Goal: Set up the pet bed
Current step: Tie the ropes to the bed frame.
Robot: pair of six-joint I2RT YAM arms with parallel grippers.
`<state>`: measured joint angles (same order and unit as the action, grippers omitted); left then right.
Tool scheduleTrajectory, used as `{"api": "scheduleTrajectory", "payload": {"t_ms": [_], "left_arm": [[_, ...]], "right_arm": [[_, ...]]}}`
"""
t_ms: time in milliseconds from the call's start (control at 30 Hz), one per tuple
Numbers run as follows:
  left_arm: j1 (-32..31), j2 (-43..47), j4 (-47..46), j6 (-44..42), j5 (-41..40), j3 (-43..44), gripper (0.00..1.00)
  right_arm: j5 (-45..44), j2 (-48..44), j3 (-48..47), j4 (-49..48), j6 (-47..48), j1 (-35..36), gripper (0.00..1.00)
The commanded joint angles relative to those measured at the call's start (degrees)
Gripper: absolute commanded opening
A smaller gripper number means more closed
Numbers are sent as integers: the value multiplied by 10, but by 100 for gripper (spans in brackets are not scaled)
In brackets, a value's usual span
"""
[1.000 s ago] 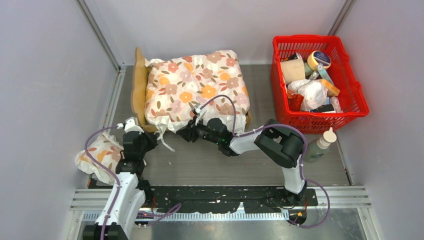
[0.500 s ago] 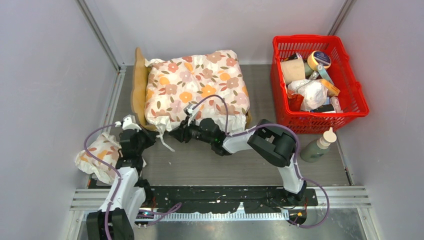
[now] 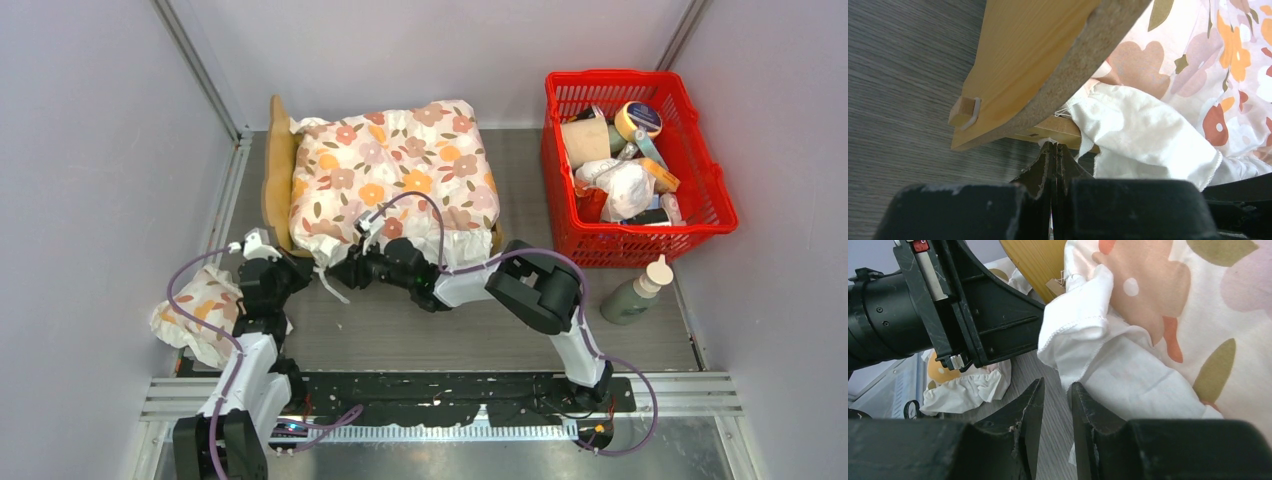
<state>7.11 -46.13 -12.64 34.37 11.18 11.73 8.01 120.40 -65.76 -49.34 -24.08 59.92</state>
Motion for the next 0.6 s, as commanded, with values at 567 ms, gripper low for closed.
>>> {"api": "scheduleTrajectory", "payload": {"t_ms": [567], "left_arm": [[4, 42, -42, 18, 2, -33, 0]], "right_arm": [[-144, -74, 27, 60, 8, 49, 37]]}}
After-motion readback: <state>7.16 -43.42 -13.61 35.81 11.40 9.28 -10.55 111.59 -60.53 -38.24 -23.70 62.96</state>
